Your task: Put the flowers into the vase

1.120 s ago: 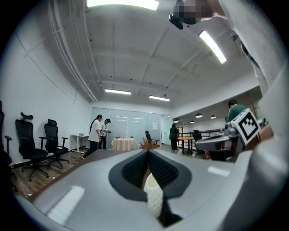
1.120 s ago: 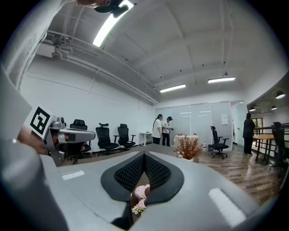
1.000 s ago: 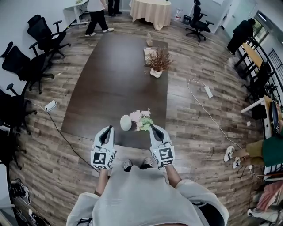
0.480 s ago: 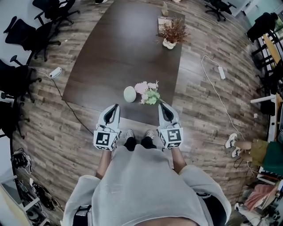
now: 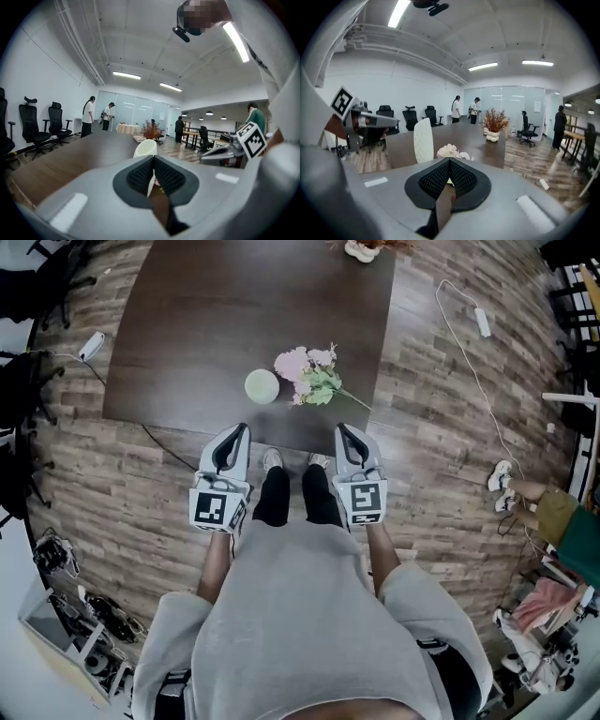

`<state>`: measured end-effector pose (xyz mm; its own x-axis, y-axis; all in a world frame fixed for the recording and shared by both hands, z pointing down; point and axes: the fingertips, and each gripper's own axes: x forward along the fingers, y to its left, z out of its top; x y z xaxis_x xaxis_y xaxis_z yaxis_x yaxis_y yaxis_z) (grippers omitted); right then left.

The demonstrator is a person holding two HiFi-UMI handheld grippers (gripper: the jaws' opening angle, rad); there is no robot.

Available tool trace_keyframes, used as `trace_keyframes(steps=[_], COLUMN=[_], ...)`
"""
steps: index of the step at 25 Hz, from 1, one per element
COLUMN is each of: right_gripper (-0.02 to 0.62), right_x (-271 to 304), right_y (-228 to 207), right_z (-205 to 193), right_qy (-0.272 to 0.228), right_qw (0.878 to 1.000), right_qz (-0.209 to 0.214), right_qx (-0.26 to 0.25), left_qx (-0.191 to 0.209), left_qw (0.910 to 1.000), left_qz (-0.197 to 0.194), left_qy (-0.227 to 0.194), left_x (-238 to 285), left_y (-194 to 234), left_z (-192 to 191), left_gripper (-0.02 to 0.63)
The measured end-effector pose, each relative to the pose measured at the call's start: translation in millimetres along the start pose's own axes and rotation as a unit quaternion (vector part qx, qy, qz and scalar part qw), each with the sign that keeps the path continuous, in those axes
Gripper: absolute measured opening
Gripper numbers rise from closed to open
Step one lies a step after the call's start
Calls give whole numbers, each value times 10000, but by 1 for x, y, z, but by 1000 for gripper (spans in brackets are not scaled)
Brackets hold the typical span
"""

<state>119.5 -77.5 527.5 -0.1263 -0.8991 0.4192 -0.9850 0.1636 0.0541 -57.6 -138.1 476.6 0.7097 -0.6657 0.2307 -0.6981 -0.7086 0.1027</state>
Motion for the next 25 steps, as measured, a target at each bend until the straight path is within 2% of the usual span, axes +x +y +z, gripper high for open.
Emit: trace_keyframes(steps=[1,2,3,4,5,6,7,13,17,18,19,25], right_gripper=[-2,-2,-2,-2,-2,-2,-2,-2,4,98,174,163], right_x=[4,8,12,15,18,20,21,31,44,49,54,83], right_y=[1,4,8,12,15,16,15,-1,-19,-23,-27,-52], right_z=[-10,-21,-33,-45,-55,-62,-65,-72,-80,-85,-90,-109], right_qy=[165,358,560,733,844,890,896,1141,1428,1567,1734,2239], right_qw=[9987,9911,9710,9362,8962,8680,8589,8831,8915,8930,8930,8832], right_qz=[-44,-88,-147,-230,-327,-414,-471,-573,-702,-670,-631,-766], right_qx=[-489,-1278,-2319,-3431,-4344,-4868,-5021,-4515,-4241,-4165,-4104,-4050], left_qx=[-23,-32,-29,-26,-28,-38,-55,-81,-125,-133,-135,-158], left_qw=[10000,10000,9999,9999,9998,9998,9998,9997,9997,9997,9997,9995], left_qz=[-19,-34,-48,-59,-65,-65,-58,6,20,25,33,72], left_qy=[41,77,112,142,167,183,190,209,193,202,216,272], left_x=[3,5,7,9,10,10,10,9,14,14,14,17], left_y=[0,0,-1,-3,-4,-5,-5,-2,-5,-5,-5,-1], left_z=[-5,-8,-11,-14,-17,-18,-19,-17,-19,-20,-22,-28], left_gripper=[11,11,11,11,11,11,11,11,11,11,11,11])
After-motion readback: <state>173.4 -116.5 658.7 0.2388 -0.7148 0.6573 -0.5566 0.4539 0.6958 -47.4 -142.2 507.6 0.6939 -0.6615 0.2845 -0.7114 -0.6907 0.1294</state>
